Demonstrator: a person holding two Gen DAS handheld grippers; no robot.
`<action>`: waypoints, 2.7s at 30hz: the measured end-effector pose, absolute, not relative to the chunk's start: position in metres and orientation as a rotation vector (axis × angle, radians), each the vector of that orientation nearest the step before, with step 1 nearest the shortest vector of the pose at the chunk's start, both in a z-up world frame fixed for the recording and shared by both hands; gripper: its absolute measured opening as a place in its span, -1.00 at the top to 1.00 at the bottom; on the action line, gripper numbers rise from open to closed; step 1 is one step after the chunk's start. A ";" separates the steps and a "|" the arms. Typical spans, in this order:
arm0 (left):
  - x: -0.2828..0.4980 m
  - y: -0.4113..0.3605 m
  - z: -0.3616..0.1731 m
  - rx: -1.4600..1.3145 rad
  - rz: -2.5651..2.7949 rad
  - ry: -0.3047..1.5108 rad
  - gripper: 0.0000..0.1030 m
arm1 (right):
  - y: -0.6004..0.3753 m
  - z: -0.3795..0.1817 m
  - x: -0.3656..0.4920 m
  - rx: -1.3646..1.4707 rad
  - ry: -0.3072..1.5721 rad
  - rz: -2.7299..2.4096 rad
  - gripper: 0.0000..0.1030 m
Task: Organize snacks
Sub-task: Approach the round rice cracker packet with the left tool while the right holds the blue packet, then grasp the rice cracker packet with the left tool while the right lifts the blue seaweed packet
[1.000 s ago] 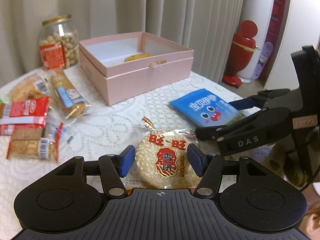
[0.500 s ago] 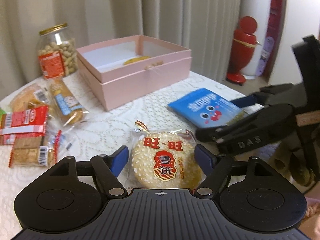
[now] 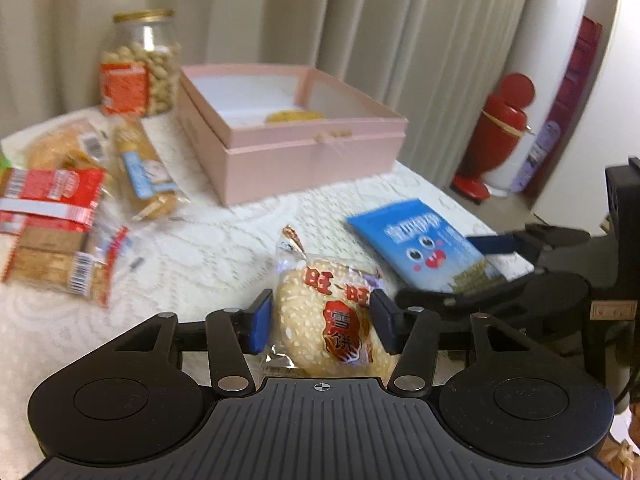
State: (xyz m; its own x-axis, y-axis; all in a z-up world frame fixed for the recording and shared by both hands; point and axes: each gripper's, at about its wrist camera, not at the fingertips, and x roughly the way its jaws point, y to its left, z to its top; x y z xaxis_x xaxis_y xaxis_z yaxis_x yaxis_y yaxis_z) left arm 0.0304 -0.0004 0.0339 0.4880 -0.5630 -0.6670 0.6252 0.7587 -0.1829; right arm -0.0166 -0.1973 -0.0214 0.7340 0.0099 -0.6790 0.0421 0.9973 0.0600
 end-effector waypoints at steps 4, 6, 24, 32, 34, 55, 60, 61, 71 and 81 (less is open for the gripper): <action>0.031 0.005 0.035 0.075 -0.707 0.773 -0.04 | -0.197 -0.020 -0.016 0.079 0.766 -0.020 -1.00; 0.031 0.007 0.035 0.065 -0.689 0.771 -0.04 | -0.197 -0.019 -0.015 0.080 0.773 -0.021 -1.00; 0.036 -0.001 0.022 0.015 -0.758 0.823 -0.23 | -0.200 -0.025 -0.024 0.070 0.706 0.008 -1.00; 0.027 -0.017 0.024 0.087 -0.759 0.816 -0.43 | -0.203 -0.026 -0.026 0.075 0.692 0.016 -1.00; 0.025 -0.019 0.025 0.100 -0.755 0.819 -0.44 | -0.202 -0.026 -0.026 0.065 0.694 0.023 -1.00; -0.001 -0.037 0.032 0.279 -0.726 0.724 0.55 | -0.235 0.008 -0.051 0.108 0.671 -0.017 -0.98; 0.003 -0.010 0.042 0.162 -0.691 0.713 0.55 | -0.216 0.003 -0.028 0.105 0.718 0.042 -0.98; 0.003 -0.005 0.044 0.135 -0.690 0.709 0.55 | -0.212 0.000 -0.021 0.102 0.735 0.055 -0.98; 0.003 0.007 0.050 0.063 -0.696 0.706 0.55 | -0.189 -0.012 0.001 0.023 0.818 0.042 -0.67; -0.005 0.006 0.061 0.069 -0.718 0.675 0.55 | -0.193 0.022 -0.026 0.035 0.756 0.072 -0.59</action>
